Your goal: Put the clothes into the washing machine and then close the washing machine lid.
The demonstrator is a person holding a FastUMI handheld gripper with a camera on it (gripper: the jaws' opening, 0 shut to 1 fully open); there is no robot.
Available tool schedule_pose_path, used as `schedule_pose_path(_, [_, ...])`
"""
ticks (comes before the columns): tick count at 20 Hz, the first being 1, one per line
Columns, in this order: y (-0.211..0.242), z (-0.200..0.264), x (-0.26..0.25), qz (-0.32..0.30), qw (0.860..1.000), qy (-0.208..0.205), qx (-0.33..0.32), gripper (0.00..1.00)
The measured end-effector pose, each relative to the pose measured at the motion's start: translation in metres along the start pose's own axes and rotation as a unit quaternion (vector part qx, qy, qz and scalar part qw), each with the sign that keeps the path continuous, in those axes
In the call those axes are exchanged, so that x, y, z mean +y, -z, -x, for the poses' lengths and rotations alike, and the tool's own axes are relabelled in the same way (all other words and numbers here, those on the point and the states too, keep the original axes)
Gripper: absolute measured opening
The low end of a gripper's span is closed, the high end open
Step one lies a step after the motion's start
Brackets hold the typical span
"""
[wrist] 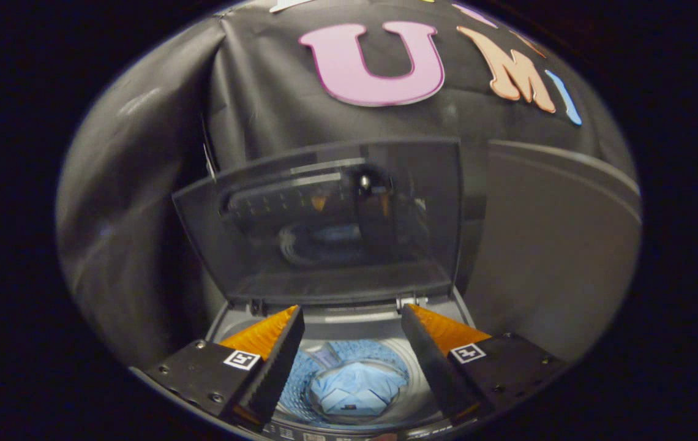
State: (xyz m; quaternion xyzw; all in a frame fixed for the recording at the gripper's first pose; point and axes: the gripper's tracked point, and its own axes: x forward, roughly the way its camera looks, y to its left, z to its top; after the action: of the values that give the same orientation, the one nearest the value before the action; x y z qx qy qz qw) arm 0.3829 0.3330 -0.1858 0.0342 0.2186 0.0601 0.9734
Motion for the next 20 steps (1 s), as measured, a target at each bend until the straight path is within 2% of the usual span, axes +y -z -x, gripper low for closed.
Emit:
schedule_pose_path(3, [-0.025, -0.002, 0.023, -0.001, 0.999, -0.023, -0.023, 0.97])
schedule_pose_path(6, [-0.062, 0.001, 0.030, 0.024, 0.998, -0.017, -0.060, 0.97])
schedule_pose_path(9, [-0.106, -0.004, 0.043, 0.029, 0.993, -0.017, -0.116, 0.97])
schedule_pose_path(11, [-0.133, -0.004, 0.058, 0.024, 0.986, -0.038, -0.160, 0.97])
schedule_pose_path(13, [-0.155, -0.016, 0.060, 0.024, 0.985, -0.020, -0.171, 0.96])
schedule_pose_path(15, [-0.156, -0.033, 0.051, 0.016, 0.987, 0.010, -0.159, 0.96])
schedule_pose_path(20, [-0.152, -0.086, 0.052, -0.003, 0.990, 0.022, -0.136, 0.96])
